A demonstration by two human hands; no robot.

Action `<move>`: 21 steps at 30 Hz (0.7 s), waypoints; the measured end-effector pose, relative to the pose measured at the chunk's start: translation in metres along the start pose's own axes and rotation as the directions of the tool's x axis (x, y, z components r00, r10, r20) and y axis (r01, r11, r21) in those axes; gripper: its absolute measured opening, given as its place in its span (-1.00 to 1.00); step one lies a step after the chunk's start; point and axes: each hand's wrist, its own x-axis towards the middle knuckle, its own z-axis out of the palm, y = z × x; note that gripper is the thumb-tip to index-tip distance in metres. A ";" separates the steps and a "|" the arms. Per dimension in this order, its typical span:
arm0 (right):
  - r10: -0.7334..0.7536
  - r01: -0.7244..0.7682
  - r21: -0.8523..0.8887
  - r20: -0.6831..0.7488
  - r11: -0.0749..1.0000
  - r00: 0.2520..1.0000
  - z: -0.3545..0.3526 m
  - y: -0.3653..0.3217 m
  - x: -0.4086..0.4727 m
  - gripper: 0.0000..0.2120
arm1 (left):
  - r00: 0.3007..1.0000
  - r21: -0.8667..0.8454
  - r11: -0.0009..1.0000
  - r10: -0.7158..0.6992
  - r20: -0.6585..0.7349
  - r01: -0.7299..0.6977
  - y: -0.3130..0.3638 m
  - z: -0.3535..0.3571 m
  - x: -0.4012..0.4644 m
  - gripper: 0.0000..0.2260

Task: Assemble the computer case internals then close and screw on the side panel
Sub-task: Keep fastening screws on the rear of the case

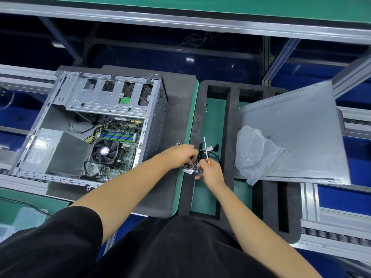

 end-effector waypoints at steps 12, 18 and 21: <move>0.000 0.000 -0.004 -0.003 1.000 1.000 0.000 -0.001 -0.002 -0.82 | 0.987 -0.084 0.988 -0.136 -0.084 0.129 -0.010 -0.005 -0.004 -0.75; 0.004 -0.004 0.013 -0.004 1.000 1.000 0.000 -0.002 -0.001 -0.83 | 0.993 0.057 0.992 -0.114 0.003 0.114 -0.009 -0.005 -0.001 -0.72; 0.003 -0.003 0.021 0.000 1.000 1.000 0.000 -0.002 -0.001 -0.84 | 0.999 0.112 0.993 -0.022 -0.025 0.025 -0.005 -0.004 -0.002 -0.71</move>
